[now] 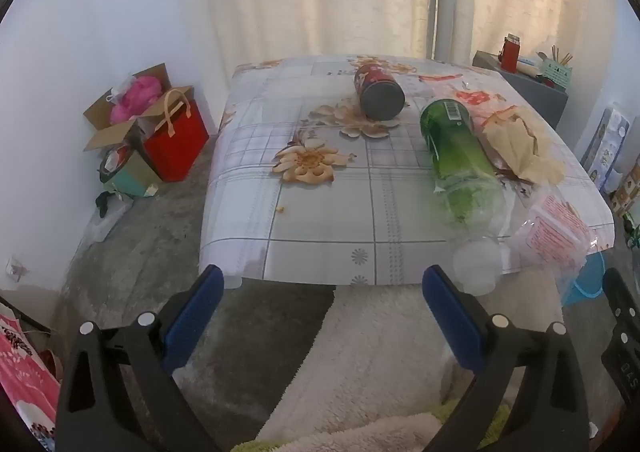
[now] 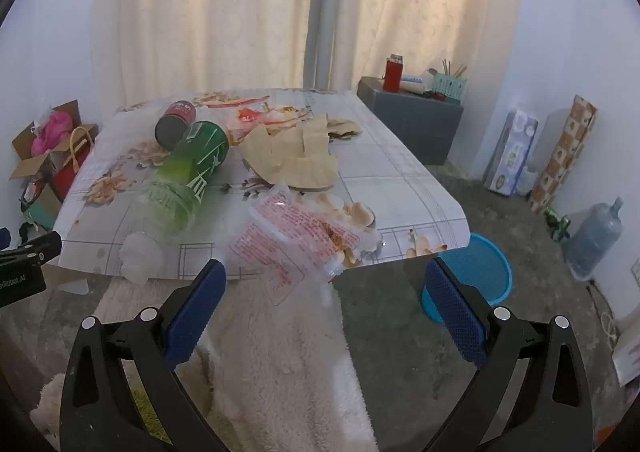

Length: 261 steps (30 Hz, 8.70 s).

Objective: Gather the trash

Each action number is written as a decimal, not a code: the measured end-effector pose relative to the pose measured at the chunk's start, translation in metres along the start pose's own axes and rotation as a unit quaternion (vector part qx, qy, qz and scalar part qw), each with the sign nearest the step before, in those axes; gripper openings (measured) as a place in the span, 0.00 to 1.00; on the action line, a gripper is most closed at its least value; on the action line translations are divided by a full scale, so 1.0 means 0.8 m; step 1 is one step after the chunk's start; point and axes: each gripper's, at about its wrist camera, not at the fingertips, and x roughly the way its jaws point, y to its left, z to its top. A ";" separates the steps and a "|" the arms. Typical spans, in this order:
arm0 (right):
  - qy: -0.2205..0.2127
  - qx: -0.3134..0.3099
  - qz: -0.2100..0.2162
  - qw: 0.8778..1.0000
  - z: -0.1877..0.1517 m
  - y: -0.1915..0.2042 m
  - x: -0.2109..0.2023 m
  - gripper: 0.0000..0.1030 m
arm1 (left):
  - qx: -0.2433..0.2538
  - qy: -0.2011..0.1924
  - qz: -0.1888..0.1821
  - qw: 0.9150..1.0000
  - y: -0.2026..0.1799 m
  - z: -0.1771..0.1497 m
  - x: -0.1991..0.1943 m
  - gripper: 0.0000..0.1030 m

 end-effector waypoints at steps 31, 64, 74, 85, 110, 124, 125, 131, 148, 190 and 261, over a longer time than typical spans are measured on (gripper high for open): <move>-0.004 0.002 0.001 1.000 0.002 -0.003 -0.010 0.92 | 0.001 -0.008 -0.009 1.000 -0.002 -0.003 -0.008 0.95; -0.005 0.010 0.000 1.000 0.004 -0.011 -0.009 0.92 | 0.050 -0.020 -0.052 0.997 -0.033 -0.002 -0.019 0.95; -0.006 0.009 0.000 1.000 0.004 -0.011 -0.009 0.92 | 0.050 -0.020 -0.051 0.997 -0.034 -0.003 -0.018 0.95; -0.006 0.026 -0.014 1.000 0.005 -0.023 -0.008 0.92 | 0.048 -0.021 -0.051 0.997 -0.032 -0.004 -0.018 0.95; -0.006 0.026 -0.017 1.000 0.000 -0.026 -0.008 0.92 | 0.049 -0.020 -0.050 0.997 -0.032 -0.004 -0.018 0.95; 0.006 0.026 -0.005 1.000 0.001 -0.025 0.006 0.92 | 0.049 -0.009 -0.040 0.998 -0.034 -0.001 -0.003 0.95; 0.007 0.025 -0.005 1.000 0.001 -0.025 0.008 0.92 | 0.047 -0.009 -0.040 0.998 -0.033 0.001 -0.001 0.95; 0.006 0.024 -0.013 1.000 0.007 -0.031 0.022 0.92 | 0.029 -0.001 -0.041 0.999 -0.020 0.019 0.019 0.95; 0.011 0.008 0.127 0.992 0.042 -0.047 0.071 0.92 | 0.001 -0.036 -0.207 0.978 -0.027 0.086 0.070 0.95; 0.441 -0.039 0.317 0.839 0.296 0.254 0.402 0.60 | -0.015 0.078 -0.289 0.954 -0.054 0.152 0.197 0.60; 0.197 0.217 0.432 0.853 0.221 -0.169 0.231 0.60 | -0.075 0.108 -0.308 0.942 0.004 0.179 0.166 0.78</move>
